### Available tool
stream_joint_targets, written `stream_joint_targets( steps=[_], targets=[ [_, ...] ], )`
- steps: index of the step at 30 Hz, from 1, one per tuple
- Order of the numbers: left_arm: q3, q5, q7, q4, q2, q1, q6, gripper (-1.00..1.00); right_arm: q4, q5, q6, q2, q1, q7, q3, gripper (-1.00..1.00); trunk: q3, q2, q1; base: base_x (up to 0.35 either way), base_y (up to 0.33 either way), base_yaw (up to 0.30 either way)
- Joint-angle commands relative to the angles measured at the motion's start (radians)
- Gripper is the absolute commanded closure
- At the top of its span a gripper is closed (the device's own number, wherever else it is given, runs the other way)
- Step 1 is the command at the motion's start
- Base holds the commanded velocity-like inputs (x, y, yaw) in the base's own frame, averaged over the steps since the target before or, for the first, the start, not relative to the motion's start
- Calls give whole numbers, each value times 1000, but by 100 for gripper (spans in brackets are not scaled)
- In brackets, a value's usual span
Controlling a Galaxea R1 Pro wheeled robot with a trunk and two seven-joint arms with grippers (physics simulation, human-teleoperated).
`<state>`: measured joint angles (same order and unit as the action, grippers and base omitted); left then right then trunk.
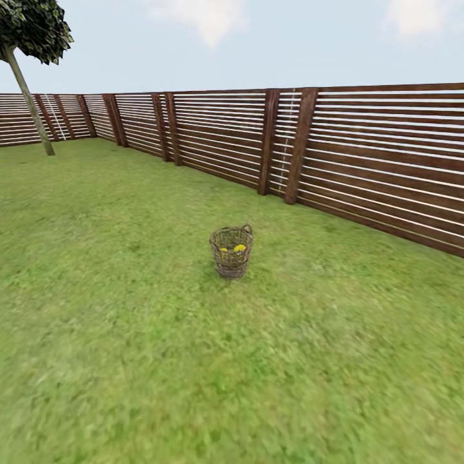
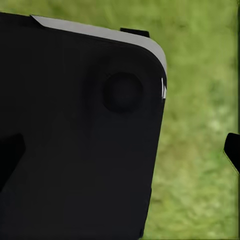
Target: Take the three Easter eggs out of the wicker basket on the lawn in the garden, then place them on the lawn next to a single tree (choose any tree) so that all three eggs are next to the same tree and none are left in the basket.
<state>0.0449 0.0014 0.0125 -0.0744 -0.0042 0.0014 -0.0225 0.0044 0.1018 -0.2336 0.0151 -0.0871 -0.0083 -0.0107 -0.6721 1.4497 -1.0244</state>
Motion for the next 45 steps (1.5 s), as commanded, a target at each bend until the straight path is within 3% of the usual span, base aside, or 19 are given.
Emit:
stream_joint_targets(
  steps=[1, 12, 45],
  targets=[
    [4, 0, 1, 0, 0, 0, -2, -100, 1, 9, -3, 0, 0, -1, 0, -100, -1, 0, -1, 338, 0, 0],
    [4, 0, 1, -1, 0, 0, -2, -100, 1, 13, -2, 1, 0, -1, -1, -100, -1, 0, -1, 338, 0, -105],
    [5, 0, 1, 0, -1, 0, -2, -100, -6, 15, -1, 0, 0, -1, -3, -100, -1, 0, -1, 338, 0, -2]
  ],
)
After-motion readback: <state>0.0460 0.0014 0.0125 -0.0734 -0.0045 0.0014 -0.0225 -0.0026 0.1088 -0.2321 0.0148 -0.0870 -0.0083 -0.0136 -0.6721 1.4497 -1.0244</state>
